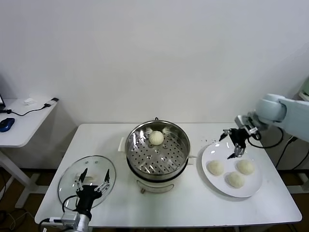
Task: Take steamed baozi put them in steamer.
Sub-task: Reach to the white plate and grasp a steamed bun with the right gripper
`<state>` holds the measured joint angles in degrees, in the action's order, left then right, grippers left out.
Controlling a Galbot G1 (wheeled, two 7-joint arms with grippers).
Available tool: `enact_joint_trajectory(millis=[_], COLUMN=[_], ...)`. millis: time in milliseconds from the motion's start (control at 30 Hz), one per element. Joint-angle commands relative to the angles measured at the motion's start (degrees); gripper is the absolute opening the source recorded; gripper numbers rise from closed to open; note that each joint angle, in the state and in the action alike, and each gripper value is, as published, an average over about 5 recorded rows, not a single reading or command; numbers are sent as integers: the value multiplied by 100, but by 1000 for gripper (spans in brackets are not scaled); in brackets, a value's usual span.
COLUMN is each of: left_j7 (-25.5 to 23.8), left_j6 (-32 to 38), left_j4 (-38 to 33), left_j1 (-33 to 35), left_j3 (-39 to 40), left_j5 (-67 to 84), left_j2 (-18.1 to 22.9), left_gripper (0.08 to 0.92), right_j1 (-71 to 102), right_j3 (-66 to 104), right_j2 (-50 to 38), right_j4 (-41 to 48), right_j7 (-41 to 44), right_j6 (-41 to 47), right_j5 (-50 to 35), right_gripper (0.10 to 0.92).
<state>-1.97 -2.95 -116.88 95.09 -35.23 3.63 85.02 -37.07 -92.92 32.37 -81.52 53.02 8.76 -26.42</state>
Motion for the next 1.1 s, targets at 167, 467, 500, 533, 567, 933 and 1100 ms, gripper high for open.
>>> enact_joint_trajectory(millis=[167, 467, 500, 533, 567, 933, 1100], left_j7=[2, -6, -6, -7, -7, -11, -11], left_j6=[5, 2, 1, -1, -1, 4, 14], left_j4=[40, 80, 83, 87, 91, 87, 86], left_j1=[-4, -4, -6, -9, -11, -12, 3], left_j3=[-36, -39, -40, -41, -41, -26, 1], left_j5=[1, -3, -3, -4, -4, -16, -30], left_j2=[19, 20, 20, 21, 21, 25, 24], left_gripper=[823, 823, 823, 823, 823, 823, 823], right_j1=[1447, 2186, 2230, 2269, 2304, 2381, 2166], right_j3=[757, 1231, 1252, 1275, 1298, 1544, 1394], right_j2=[90, 683, 735, 784, 827, 1163, 1128], right_j4=[292, 937, 965, 989, 1012, 1332, 1268], right_j7=[-609, -635, -636, -640, -648, -695, -567], right_j6=[1037, 1102, 1111, 1119, 1128, 1138, 1075], right_j5=[263, 331, 333, 338, 345, 413, 405], right_gripper=[823, 823, 823, 823, 823, 806, 724])
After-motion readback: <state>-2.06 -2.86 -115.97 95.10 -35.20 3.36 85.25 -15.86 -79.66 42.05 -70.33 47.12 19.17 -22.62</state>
